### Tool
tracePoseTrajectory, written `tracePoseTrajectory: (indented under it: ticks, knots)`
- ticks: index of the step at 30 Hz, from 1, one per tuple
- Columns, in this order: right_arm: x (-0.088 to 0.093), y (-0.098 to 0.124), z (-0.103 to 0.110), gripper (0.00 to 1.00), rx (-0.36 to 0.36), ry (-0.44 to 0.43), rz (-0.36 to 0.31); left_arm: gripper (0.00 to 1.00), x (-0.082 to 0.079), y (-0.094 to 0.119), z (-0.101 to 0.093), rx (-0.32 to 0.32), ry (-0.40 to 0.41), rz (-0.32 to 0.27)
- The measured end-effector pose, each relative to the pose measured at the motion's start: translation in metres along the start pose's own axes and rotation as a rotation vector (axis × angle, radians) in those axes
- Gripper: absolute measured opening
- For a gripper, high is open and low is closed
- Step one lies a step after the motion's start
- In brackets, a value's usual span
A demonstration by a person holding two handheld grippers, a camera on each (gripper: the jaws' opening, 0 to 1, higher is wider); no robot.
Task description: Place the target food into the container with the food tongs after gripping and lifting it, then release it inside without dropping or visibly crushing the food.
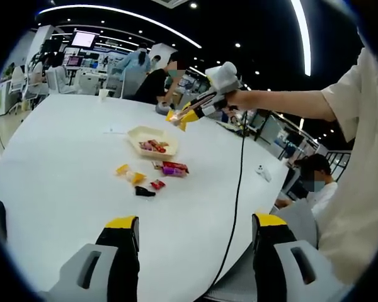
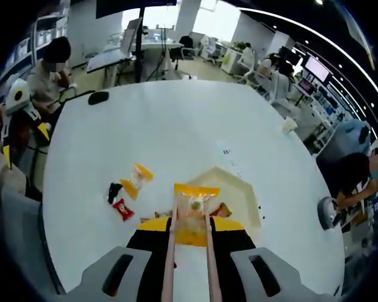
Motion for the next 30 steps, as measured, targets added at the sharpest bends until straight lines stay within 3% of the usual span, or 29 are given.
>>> tracePoseTrajectory:
  ticks: [15, 30]
  knots:
    - [0.001, 0.003, -0.017, 0.23, 0.024, 0.008, 0.001, 0.73, 0.000, 0.000, 0.000, 0.003, 0.004, -0.001]
    - [0.003, 0.006, -0.020, 0.23, 0.032, 0.008, 0.007, 0.72, -0.001, -0.001, 0.001, 0.003, 0.004, 0.000]
Point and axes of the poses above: the point that each gripper's makers call its tool centre point, and the gripper's own axes: y roughly backward along the fingers, z roughly to its left, x roughly out of its underside, the point moved 2 cm from there along y, roughly backward along the fingers
